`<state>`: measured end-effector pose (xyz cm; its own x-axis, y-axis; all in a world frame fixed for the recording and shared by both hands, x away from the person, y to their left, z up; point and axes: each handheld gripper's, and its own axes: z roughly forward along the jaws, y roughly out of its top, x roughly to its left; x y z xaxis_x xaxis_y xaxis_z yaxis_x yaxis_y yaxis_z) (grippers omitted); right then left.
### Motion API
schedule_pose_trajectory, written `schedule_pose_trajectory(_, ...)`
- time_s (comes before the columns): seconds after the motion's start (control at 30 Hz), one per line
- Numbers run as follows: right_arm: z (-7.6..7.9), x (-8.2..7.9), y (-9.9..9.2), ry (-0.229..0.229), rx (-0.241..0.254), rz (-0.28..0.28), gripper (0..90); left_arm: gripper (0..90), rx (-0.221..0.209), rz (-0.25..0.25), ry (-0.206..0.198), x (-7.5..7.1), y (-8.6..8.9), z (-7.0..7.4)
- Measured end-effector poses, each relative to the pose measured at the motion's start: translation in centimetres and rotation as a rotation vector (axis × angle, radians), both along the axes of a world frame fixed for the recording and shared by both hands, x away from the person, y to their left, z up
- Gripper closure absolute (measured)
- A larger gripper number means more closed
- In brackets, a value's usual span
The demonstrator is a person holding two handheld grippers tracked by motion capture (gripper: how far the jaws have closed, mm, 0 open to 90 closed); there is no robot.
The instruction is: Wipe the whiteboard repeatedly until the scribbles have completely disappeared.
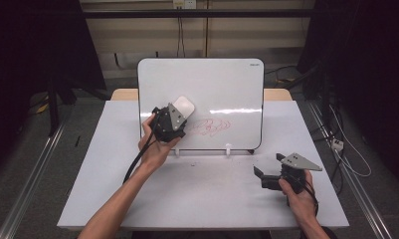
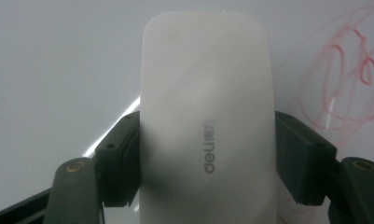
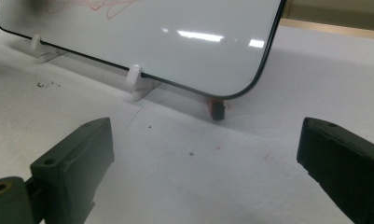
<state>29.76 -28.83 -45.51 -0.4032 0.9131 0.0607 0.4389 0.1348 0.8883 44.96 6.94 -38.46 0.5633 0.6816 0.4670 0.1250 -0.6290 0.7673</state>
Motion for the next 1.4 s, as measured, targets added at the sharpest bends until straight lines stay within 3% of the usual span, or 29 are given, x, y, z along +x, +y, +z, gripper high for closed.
schedule_pose_trajectory(0.13, 0.0, -0.1, -0.1, 0.000, -0.002, 0.002, 3.7, 31.2, -0.017, 0.009, 0.007, 0.9, 0.6, 1.1)
schedule_pose_trajectory(0.4, -0.1, -0.2, -0.2, 0.001, 0.000, -0.004, 3.7, 31.2, -0.018, 0.021, -0.018, 0.7, 0.4, 0.7)
schedule_pose_trajectory(0.73, -0.1, -0.2, -0.1, 0.005, -0.001, -0.004, 3.7, 31.1, 0.008, -0.013, -0.009, -0.5, -1.3, -0.6)
schedule_pose_trajectory(1.17, 0.0, -0.1, 0.3, 0.003, -0.004, 0.010, 3.7, 31.1, 0.080, -0.069, -0.010, -2.8, -3.8, -2.8)
schedule_pose_trajectory(1.33, 0.0, 0.0, 0.3, 0.005, -0.003, 0.008, 3.7, 31.2, 0.072, -0.073, -0.006, -2.6, -3.6, -2.7)
schedule_pose_trajectory(1.4, 0.0, -0.1, 0.2, 0.004, -0.001, 0.009, 3.7, 31.1, 0.048, -0.072, -0.006, -2.4, -3.4, -2.6)
